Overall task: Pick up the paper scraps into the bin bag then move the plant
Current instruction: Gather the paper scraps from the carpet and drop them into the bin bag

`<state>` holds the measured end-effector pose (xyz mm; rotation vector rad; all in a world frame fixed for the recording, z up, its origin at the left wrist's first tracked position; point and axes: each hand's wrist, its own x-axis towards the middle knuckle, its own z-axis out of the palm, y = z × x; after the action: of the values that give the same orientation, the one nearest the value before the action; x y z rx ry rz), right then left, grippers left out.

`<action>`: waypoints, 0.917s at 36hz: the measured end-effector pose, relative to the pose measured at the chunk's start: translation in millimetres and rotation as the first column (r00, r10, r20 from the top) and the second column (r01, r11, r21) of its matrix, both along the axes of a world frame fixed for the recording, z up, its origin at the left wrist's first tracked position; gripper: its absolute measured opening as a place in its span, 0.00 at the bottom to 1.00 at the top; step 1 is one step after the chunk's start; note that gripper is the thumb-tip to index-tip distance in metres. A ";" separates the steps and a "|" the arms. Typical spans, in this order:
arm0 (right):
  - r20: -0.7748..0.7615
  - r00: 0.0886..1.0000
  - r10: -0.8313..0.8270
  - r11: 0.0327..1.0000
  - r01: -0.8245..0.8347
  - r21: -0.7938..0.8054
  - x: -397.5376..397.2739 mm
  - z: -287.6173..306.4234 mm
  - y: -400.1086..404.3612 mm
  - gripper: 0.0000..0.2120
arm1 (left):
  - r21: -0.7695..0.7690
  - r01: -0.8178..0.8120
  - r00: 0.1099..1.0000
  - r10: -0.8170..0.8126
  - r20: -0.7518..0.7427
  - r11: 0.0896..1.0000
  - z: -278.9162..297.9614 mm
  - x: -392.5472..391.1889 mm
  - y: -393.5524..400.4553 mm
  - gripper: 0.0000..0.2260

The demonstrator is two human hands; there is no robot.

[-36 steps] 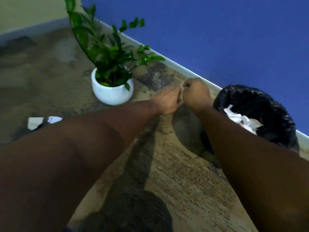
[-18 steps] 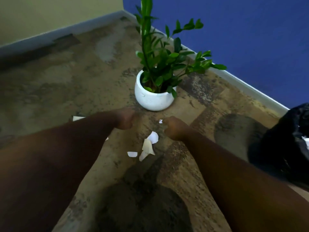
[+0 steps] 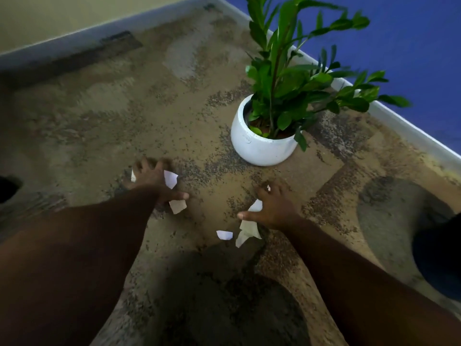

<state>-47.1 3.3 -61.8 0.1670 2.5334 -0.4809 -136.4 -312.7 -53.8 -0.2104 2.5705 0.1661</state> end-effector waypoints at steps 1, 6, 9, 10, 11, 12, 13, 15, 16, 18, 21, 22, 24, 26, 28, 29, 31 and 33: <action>0.005 1.000 0.006 1.000 -0.006 0.016 0.4 0.0 -1.8 0.61 | 0.018 -0.030 0.999 0.030 -0.011 0.999 -4.7 1.8 -5.5 0.68; 0.000 0.995 0.103 0.992 -0.102 0.079 6.5 -1.0 -10.7 0.65 | 0.135 -0.057 0.989 0.074 -0.126 0.989 -21.2 7.5 -19.7 0.65; 0.000 0.984 0.179 0.979 -0.178 0.096 13.9 -0.7 -14.7 0.65 | 0.091 -0.003 0.997 0.010 -0.074 0.996 -18.8 5.5 -11.8 0.64; -0.003 0.977 0.215 0.972 -0.213 0.099 16.4 -0.3 -15.3 0.63 | 0.081 0.021 0.998 -0.015 -0.063 0.997 -17.5 5.8 -7.9 0.64; -0.004 0.966 0.257 0.961 -0.255 0.109 18.8 0.3 -15.3 0.61 | 0.065 0.055 0.997 -0.052 -0.054 0.996 -15.7 6.9 -3.3 0.62; -0.009 0.953 0.303 0.946 -0.300 0.126 21.0 0.5 -15.3 0.58 | 0.050 0.097 0.995 -0.095 -0.040 0.994 -13.9 8.2 0.9 0.61; -0.019 0.939 0.345 0.930 -0.338 0.144 22.9 -0.1 -15.2 0.54 | 0.043 0.138 0.990 -0.137 -0.026 0.989 -11.8 9.2 5.3 0.60; -0.039 0.922 0.385 0.915 -0.375 0.151 26.6 -0.8 -17.5 0.46 | 0.050 0.191 0.982 -0.191 -0.014 0.980 -8.1 10.9 11.7 0.55; -0.046 0.920 0.389 0.915 -0.380 0.137 28.3 -0.7 -19.1 0.42 | 0.051 0.210 0.978 -0.209 -0.017 0.976 -6.6 11.6 14.2 0.53; -0.074 0.913 0.400 0.915 -0.393 0.095 31.5 0.3 -23.9 0.34 | 0.036 0.249 0.968 -0.248 -0.026 0.968 -3.8 12.8 16.8 0.49; -0.159 0.895 0.416 0.909 -0.413 0.053 37.3 3.0 -33.4 0.16 | 0.035 0.300 0.953 -0.298 -0.062 0.953 -2.4 13.7 19.9 0.42; -0.169 0.900 0.401 0.916 -0.400 0.043 39.1 3.9 -36.8 0.12 | 0.028 0.315 0.947 -0.313 -0.070 0.949 -1.9 14.2 21.0 0.39; -0.177 0.917 0.356 0.933 -0.359 0.016 41.5 3.5 -43.0 0.11 | 0.016 0.330 0.942 -0.328 -0.076 0.944 -0.1 16.0 24.2 0.34; -0.180 0.942 0.283 0.955 -0.294 -0.038 42.2 3.3 -48.3 0.11 | 0.023 0.332 0.941 -0.330 -0.081 0.943 1.7 17.7 27.3 0.30; -0.180 0.956 0.231 0.962 -0.253 -0.107 41.2 3.8 -53.2 0.09 | 0.037 0.348 0.934 -0.344 -0.093 0.937 3.3 17.8 29.3 0.25; -0.180 0.959 0.221 0.961 -0.246 -0.129 40.9 3.9 -55.8 0.09 | 0.046 0.363 0.928 -0.357 -0.105 0.931 3.8 17.1 29.8 0.21; -0.173 0.962 0.211 0.955 -0.241 -0.174 42.0 3.9 -61.4 0.08 | 0.050 0.387 0.918 -0.379 -0.120 0.921 5.0 16.0 30.9 0.16; -0.181 0.960 0.216 0.944 -0.252 -0.213 44.5 2.1 -67.0 0.08 | 0.050 0.400 0.913 -0.393 -0.106 0.915 6.6 15.0 32.0 0.15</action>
<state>-2.6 -63.7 -59.7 -0.2690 2.5753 -0.7143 -121.4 -280.7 -47.2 0.3559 2.6319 0.1151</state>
